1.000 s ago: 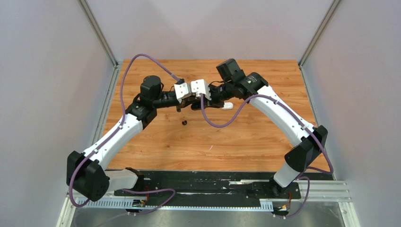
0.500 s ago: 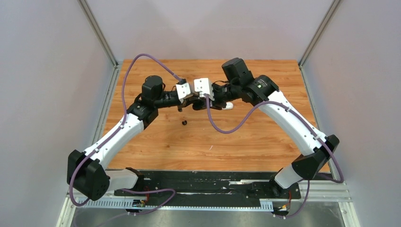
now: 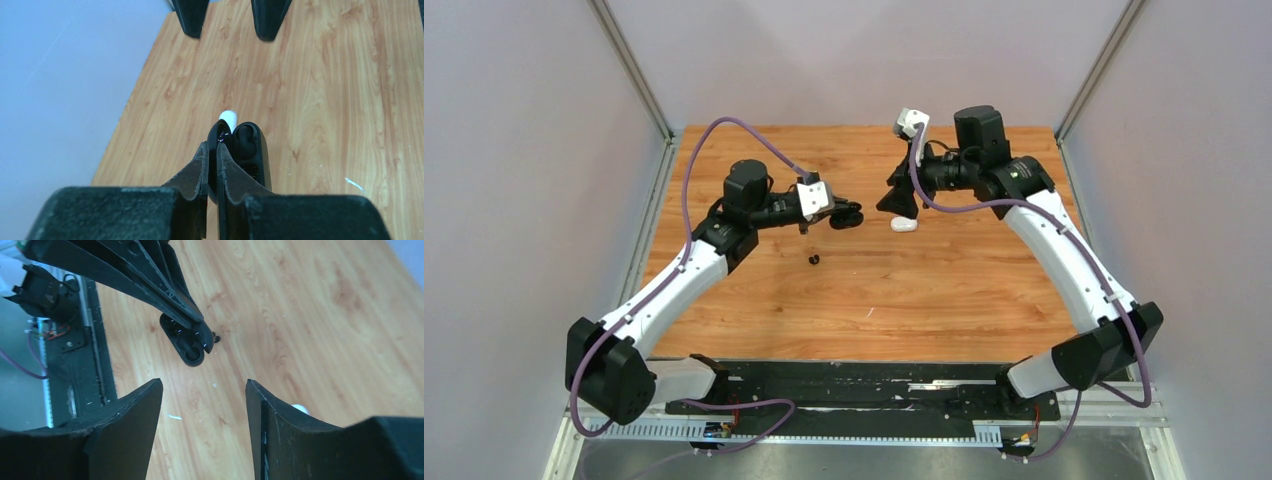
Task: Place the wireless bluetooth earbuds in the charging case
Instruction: Pass from the left arm to the right
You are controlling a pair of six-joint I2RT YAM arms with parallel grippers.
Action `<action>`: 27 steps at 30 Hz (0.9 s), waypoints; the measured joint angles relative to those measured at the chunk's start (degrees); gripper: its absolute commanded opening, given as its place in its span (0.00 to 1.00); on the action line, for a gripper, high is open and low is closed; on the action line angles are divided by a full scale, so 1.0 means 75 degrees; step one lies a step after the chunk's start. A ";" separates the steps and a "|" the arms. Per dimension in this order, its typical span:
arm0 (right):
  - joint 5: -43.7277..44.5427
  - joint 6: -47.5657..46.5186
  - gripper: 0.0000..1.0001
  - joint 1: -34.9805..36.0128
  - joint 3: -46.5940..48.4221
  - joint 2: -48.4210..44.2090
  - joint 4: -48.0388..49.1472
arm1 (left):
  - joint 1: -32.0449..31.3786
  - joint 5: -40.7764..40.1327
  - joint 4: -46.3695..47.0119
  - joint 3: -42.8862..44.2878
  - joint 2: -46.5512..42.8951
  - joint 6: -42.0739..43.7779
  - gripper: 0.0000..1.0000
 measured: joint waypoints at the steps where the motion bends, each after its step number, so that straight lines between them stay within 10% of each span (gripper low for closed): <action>1: -0.0122 0.0245 0.62 -0.0131 -0.0082 0.0085 0.0061 | 0.0000 -0.0009 0.0000 0.0000 -0.0012 0.0146 0.00; 27: -0.2678 0.0251 0.36 -0.0195 0.0187 0.1629 0.1099 | -0.0006 0.0396 -0.0970 0.0583 -0.0195 0.1172 0.00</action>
